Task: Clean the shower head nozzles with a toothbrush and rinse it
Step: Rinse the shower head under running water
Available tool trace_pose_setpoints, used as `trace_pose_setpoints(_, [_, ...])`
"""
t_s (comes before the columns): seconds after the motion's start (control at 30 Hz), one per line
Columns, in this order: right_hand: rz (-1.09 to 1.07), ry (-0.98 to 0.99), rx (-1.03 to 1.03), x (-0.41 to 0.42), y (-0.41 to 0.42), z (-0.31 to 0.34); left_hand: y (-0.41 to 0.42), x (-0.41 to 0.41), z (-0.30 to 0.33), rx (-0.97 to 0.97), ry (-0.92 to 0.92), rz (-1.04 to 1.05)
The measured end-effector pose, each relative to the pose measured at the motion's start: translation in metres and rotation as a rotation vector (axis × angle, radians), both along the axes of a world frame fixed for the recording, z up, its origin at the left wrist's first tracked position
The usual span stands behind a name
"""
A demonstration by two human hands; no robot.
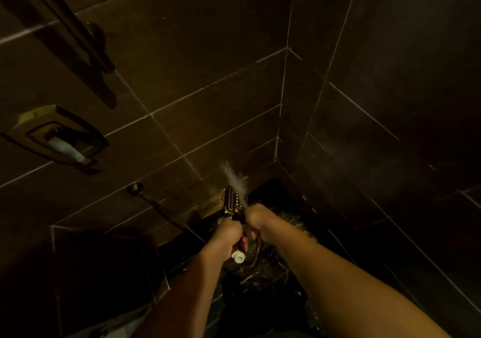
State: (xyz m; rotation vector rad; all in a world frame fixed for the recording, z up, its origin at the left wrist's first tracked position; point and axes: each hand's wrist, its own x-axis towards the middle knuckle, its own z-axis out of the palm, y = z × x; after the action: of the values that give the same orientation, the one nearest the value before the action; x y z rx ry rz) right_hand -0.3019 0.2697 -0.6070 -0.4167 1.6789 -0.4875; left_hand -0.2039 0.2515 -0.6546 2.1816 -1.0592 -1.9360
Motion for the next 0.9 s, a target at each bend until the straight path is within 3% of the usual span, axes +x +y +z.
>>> trace_pose_setpoints(0.33, [0.011,0.066,0.005,-0.016,-0.009,0.001,-0.026,-0.035,0.004,0.066,0.066,0.024])
trace_pose_setpoints(0.6, [0.226,0.099,-0.025,-0.037,-0.024,0.007,-0.046,-0.048,0.009,0.03,0.023,-0.151])
trace_pose_setpoints(0.73, [0.286,0.076,-0.047,-0.043,-0.029,0.004,-0.048,-0.048,0.015,0.024,0.047,-0.136])
trace_pose_setpoints(0.9, [0.137,0.04,-0.045,-0.051,-0.024,0.006,-0.05,-0.047,0.017,0.023,0.088,-0.021])
